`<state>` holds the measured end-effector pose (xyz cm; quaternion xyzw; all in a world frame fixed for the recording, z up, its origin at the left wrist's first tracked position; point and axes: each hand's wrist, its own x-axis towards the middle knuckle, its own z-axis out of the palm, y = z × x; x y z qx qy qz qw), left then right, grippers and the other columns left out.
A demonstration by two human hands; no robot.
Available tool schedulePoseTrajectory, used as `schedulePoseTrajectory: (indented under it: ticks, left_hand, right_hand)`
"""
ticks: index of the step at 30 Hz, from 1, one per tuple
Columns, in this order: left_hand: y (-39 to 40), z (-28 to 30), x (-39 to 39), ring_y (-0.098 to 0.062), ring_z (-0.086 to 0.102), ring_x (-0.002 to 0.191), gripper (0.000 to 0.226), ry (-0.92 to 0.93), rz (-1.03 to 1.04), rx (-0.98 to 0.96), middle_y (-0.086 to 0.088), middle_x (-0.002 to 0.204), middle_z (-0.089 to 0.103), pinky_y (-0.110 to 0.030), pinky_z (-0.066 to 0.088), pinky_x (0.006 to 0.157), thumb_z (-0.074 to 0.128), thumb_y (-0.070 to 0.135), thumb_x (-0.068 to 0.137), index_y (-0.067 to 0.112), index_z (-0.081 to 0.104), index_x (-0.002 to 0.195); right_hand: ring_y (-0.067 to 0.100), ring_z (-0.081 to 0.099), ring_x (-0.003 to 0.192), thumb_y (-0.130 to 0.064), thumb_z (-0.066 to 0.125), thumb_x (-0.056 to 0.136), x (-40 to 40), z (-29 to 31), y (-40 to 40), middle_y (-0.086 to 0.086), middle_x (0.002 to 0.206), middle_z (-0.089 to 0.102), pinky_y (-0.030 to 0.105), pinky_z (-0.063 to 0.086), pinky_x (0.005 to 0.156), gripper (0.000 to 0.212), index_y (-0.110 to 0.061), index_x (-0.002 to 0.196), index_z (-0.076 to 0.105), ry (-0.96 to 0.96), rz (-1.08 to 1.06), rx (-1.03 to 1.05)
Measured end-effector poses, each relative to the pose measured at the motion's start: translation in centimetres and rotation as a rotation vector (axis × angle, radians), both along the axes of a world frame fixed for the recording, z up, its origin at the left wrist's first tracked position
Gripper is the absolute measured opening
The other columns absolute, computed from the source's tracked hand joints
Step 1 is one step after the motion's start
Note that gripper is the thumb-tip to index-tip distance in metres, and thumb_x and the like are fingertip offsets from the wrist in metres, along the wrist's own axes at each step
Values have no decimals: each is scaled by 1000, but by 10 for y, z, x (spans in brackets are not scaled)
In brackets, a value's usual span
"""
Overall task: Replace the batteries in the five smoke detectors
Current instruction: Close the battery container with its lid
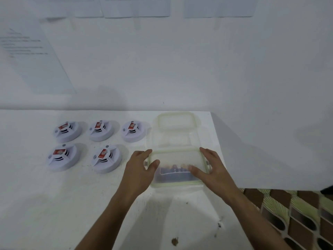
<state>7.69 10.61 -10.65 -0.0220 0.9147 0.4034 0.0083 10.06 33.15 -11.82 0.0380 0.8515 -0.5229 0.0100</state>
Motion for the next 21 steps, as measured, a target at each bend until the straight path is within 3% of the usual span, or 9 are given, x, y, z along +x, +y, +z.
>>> schedulePoseTrajectory:
  ticks: [3, 9, 13, 15, 18, 21]
  left_hand:
    - [-2, -4, 3, -5, 50, 96, 50, -19, 9, 7, 3, 139, 52, -22, 38, 90, 58, 40, 92, 27, 47, 140]
    - [-8, -15, 21, -2, 48, 105, 49, -42, -21, 77, 8, 140, 51, -23, 37, 93, 55, 42, 93, 34, 45, 140]
    - [-2, -18, 28, -4, 35, 134, 48, -69, -78, 163, 14, 150, 36, -26, 25, 111, 42, 39, 100, 36, 32, 146]
    - [0, -19, 32, 5, 23, 135, 49, -81, -95, 221, 19, 153, 28, -19, 17, 110, 38, 38, 102, 35, 26, 149]
    - [5, -21, 37, 11, 14, 134, 56, -112, -108, 322, 29, 150, 18, -18, 13, 110, 39, 44, 100, 39, 17, 151]
    - [6, -26, 44, 10, 12, 136, 65, -122, -113, 349, 34, 146, 13, -20, 13, 111, 44, 50, 95, 41, 11, 150]
  right_hand:
    - [-8, 43, 109, -36, 70, 87, 3, -3, 2, -20, 131, 37, -7, 32, 74, 67, -26, 146, 38, -8, -10, -24]
    - [-30, 35, 108, -34, 65, 90, 26, -15, 2, -25, 127, 35, -6, 37, 77, 58, -35, 140, 35, 17, -14, -35]
    - [-19, 33, 119, -45, 59, 90, 32, -22, -4, -26, 133, 25, 7, 36, 95, 57, -46, 135, 23, 12, 12, -73]
    - [-8, 37, 123, -45, 56, 92, 32, -22, -5, -24, 136, 27, 19, 40, 102, 55, -46, 135, 22, -24, 28, -141]
    - [1, 47, 122, -45, 56, 90, 33, -18, -4, -26, 132, 38, 17, 49, 94, 58, -42, 139, 27, -64, 52, -278]
    - [-3, 45, 124, -51, 55, 84, 35, -18, -3, -28, 132, 39, 16, 45, 97, 64, -41, 141, 28, -89, 40, -316]
